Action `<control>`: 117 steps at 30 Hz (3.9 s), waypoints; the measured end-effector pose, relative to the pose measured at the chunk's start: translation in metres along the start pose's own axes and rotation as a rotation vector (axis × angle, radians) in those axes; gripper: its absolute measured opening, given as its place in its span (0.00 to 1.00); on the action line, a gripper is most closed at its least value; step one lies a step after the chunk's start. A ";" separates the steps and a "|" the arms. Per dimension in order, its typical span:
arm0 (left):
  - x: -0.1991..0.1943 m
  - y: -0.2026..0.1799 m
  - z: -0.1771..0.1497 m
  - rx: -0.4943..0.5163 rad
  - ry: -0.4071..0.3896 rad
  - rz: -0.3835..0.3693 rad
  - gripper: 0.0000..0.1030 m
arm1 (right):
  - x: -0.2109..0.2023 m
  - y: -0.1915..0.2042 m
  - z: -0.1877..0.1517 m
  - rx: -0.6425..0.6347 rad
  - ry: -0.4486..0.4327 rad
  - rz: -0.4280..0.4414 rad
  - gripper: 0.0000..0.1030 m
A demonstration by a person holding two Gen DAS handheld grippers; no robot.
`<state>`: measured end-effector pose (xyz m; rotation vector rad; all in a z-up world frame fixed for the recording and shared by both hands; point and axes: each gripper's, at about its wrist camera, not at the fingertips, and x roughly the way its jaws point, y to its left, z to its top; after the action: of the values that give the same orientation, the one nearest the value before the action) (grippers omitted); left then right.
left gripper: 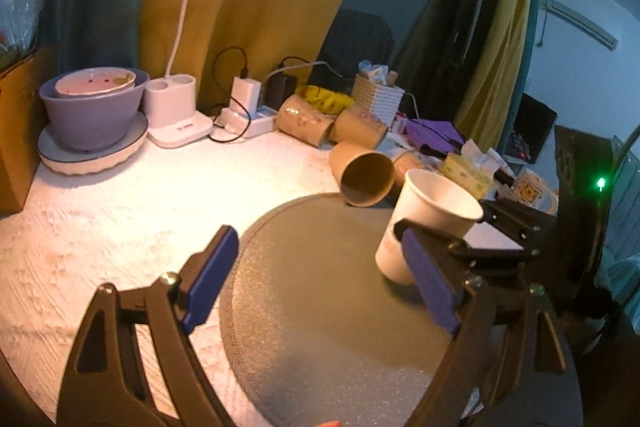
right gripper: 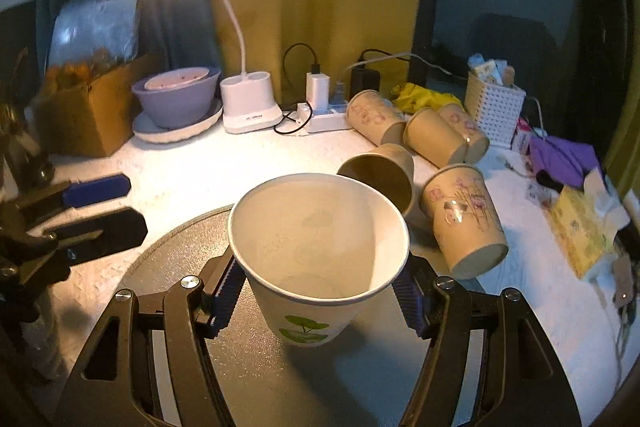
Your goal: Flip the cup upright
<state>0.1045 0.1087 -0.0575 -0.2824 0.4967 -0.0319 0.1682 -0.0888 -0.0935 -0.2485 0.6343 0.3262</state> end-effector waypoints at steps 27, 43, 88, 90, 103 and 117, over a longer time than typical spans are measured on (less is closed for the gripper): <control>0.008 -0.002 -0.003 -0.001 0.023 0.027 0.83 | 0.007 -0.002 -0.012 0.011 0.081 -0.030 0.68; 0.009 -0.014 -0.005 0.064 0.031 0.029 0.83 | -0.014 -0.005 -0.015 0.064 0.064 -0.010 0.75; -0.097 -0.070 0.014 0.289 -0.304 -0.158 0.92 | -0.186 -0.004 -0.002 0.087 -0.195 -0.181 0.75; -0.099 -0.069 0.014 0.290 -0.316 -0.149 0.92 | -0.186 -0.005 -0.002 0.090 -0.197 -0.179 0.75; -0.091 -0.064 0.012 0.285 -0.309 -0.113 0.92 | -0.177 -0.009 -0.005 0.108 -0.176 -0.178 0.75; -0.086 -0.062 0.010 0.287 -0.294 -0.113 0.92 | -0.174 -0.010 -0.006 0.111 -0.169 -0.176 0.75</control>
<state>0.0363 0.0601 0.0084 -0.0314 0.1792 -0.1676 0.0364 -0.1382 0.0097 -0.1667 0.4585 0.1402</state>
